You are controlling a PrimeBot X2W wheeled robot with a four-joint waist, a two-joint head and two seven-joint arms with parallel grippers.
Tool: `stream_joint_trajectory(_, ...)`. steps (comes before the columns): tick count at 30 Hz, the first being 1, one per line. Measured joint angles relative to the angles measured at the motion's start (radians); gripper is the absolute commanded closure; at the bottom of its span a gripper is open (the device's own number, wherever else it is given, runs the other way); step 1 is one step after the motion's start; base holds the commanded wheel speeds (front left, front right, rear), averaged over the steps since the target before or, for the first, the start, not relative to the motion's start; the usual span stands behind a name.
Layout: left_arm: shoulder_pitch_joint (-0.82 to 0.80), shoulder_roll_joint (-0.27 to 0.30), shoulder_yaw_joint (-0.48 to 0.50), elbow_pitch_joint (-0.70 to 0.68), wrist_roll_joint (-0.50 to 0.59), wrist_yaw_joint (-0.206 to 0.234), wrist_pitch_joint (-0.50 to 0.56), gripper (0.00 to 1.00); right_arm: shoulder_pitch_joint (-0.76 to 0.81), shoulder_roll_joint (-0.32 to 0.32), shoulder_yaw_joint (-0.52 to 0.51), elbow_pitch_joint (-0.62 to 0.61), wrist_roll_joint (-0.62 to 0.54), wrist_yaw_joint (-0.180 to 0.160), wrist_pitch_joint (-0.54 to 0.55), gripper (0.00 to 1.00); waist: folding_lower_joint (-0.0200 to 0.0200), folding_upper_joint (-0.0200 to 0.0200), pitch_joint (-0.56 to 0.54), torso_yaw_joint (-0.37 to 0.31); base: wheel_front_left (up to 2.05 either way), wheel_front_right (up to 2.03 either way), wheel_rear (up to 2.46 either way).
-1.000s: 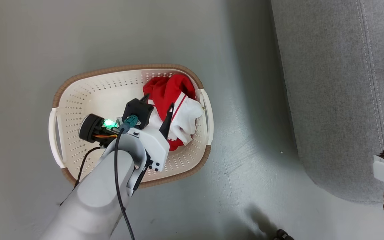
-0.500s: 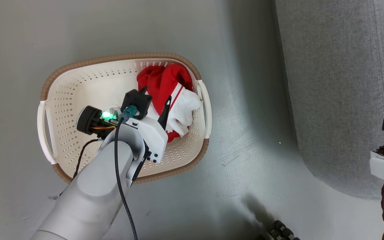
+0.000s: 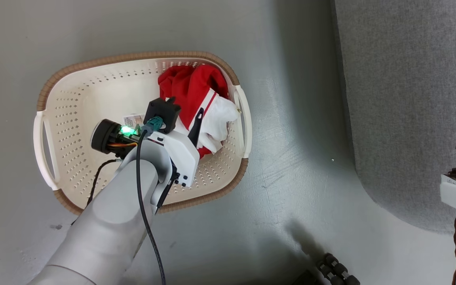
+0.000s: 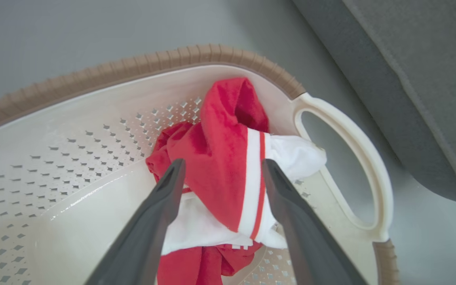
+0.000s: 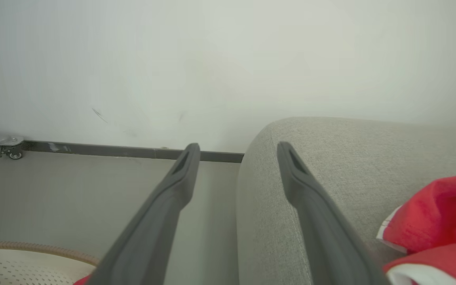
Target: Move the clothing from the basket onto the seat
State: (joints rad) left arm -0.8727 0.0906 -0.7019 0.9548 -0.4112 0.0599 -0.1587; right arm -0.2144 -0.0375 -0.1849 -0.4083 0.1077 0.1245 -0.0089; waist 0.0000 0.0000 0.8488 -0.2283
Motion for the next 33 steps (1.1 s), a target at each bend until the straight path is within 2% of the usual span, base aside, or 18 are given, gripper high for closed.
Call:
stream_joint_trajectory(24, -0.035, -0.008, 0.0, 0.113, -0.011, -0.034, 0.0, 0.0, -0.017, 0.0, -0.001, 0.031, -0.001, 0.0, -0.028, 0.0, 0.0, 0.0, 0.034, -0.033, 0.0, 0.0, 0.0)
stream_joint_trajectory(25, -0.036, -0.008, 0.0, 0.114, -0.012, -0.034, -0.002, 0.09, -0.017, 0.0, -0.001, 0.032, -0.001, 0.0, -0.028, 0.0, 0.0, 0.0, 0.034, -0.035, 0.0, 0.0, 0.0)
stream_joint_trajectory(26, -0.037, -0.009, 0.0, 0.115, -0.012, -0.035, -0.003, 0.51, -0.017, 0.0, -0.001, 0.033, -0.001, 0.0, -0.03, 0.0, 0.0, 0.0, 0.034, -0.036, 0.0, 0.0, 0.0)
stream_joint_trajectory(27, -0.039, -0.01, 0.001, 0.118, -0.015, -0.035, -0.007, 0.62, -0.017, 0.0, -0.001, 0.034, -0.001, 0.0, -0.035, 0.0, 0.0, 0.0, 0.034, -0.036, 0.0, 0.0, 0.0)
stream_joint_trajectory(28, -0.041, -0.011, 0.002, 0.12, -0.018, -0.039, -0.012, 0.62, -0.018, 0.0, -0.001, 0.035, -0.001, 0.0, -0.035, 0.0, 0.0, 0.0, 0.033, -0.037, 0.0, 0.0, 0.0)
stream_joint_trajectory(29, -0.045, -0.011, 0.002, 0.123, -0.018, -0.044, -0.013, 1.0, -0.018, 0.0, -0.002, 0.036, -0.001, 0.0, -0.036, 0.0, 0.0, 0.0, 0.032, -0.038, 0.0, 0.0, 0.0)
stream_joint_trajectory(33, -0.057, -0.015, 0.005, 0.126, -0.024, -0.053, -0.027, 1.0, -0.032, 0.0, -0.007, 0.043, -0.002, 0.0, -0.04, 0.0, 0.0, 0.0, 0.028, -0.037, 0.0, 0.0, 0.0)
